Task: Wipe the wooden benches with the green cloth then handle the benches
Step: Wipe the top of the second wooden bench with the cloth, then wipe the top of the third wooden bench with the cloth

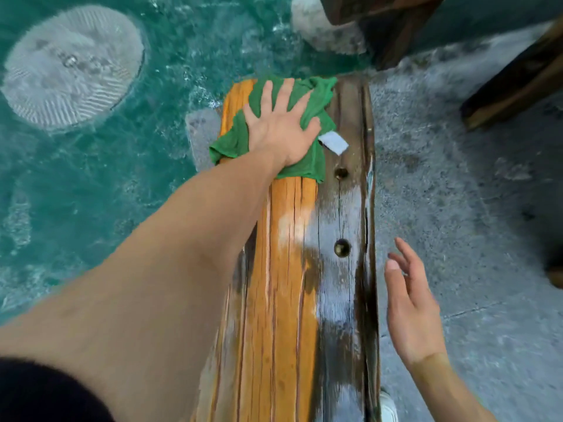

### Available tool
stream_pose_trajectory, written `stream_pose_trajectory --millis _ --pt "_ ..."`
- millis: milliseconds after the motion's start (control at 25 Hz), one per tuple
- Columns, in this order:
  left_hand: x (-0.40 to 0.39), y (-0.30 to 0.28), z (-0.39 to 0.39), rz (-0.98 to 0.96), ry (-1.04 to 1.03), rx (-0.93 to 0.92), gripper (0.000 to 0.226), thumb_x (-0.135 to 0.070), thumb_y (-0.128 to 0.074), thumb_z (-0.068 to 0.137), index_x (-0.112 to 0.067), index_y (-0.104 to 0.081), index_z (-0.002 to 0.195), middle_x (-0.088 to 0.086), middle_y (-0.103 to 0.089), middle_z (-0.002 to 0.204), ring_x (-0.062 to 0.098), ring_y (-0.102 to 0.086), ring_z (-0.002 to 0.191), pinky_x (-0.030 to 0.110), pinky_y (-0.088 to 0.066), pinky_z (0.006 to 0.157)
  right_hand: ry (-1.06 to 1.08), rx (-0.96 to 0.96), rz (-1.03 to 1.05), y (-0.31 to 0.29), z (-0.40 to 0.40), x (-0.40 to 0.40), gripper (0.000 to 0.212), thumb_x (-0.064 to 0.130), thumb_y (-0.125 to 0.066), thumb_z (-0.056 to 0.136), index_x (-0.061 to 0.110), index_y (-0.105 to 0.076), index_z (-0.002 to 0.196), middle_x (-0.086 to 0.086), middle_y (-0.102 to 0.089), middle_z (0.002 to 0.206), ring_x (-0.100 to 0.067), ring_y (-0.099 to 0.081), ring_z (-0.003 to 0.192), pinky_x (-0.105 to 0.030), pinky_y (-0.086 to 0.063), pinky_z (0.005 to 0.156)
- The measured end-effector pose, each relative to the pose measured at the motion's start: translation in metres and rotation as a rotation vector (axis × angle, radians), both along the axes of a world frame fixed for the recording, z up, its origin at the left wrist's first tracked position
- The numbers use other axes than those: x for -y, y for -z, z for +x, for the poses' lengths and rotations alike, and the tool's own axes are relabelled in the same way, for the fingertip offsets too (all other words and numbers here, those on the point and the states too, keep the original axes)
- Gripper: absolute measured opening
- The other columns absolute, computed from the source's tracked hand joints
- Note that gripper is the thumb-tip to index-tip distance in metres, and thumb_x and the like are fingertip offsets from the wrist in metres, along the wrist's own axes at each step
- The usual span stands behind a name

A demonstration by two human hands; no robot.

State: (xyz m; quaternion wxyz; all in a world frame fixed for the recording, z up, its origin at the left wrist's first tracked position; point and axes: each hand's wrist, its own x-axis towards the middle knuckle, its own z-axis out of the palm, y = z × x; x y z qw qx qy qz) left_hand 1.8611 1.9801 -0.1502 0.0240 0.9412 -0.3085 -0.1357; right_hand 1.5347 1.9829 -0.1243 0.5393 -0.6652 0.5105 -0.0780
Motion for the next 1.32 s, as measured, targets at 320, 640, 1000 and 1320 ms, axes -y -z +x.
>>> stream_pose_trajectory --millis 320,640,1000,1320 --pt "-0.168 -0.004 -0.112 -0.034 -0.273 -0.051 0.059 -0.052 -0.027 0.104 -0.043 -0.011 0.16 -0.003 -0.005 0.168 0.037 -0.036 0.128 0.05 -0.046 0.09 -0.027 -0.04 -0.006 -0.032 0.013 -0.038 0.043 0.038 -0.045 0.103 0.034 -0.044 0.146 0.01 -0.053 0.14 -0.01 -0.049 0.13 -0.027 -0.034 0.106" --pt "-0.305 -0.066 -0.209 0.111 -0.151 -0.193 0.053 -0.045 -0.038 0.1 -0.019 -0.057 0.142 0.008 -0.061 0.105 0.024 -0.067 0.08 0.033 -0.052 0.037 -0.225 -0.05 -0.159 -0.126 0.036 -0.063 0.048 0.046 -0.039 0.105 0.036 -0.035 0.152 0.012 -0.044 0.153 -0.01 -0.04 0.141 -0.043 -0.034 0.117" --pt "-0.271 -0.309 -0.128 -0.447 -0.226 -0.074 0.051 -0.042 -0.038 0.101 -0.028 -0.045 0.15 -0.002 -0.052 0.13 0.023 -0.062 0.104 0.037 -0.05 0.067 -0.372 -0.107 -0.568 -0.334 0.071 -0.057 0.048 0.037 -0.047 0.102 0.026 -0.04 0.149 0.003 -0.046 0.151 -0.016 -0.035 0.14 -0.035 -0.029 0.114" --pt "-0.259 -0.459 -0.081 -0.672 -0.02 0.06 0.057 -0.05 -0.028 0.101 -0.027 -0.049 0.148 -0.004 -0.055 0.136 0.019 -0.065 0.102 0.027 -0.044 0.064 -0.157 -0.06 -0.742 -0.483 0.064 -0.054 0.044 0.031 -0.054 0.1 0.022 -0.048 0.144 -0.001 -0.05 0.146 -0.017 -0.04 0.135 -0.028 -0.027 0.109"
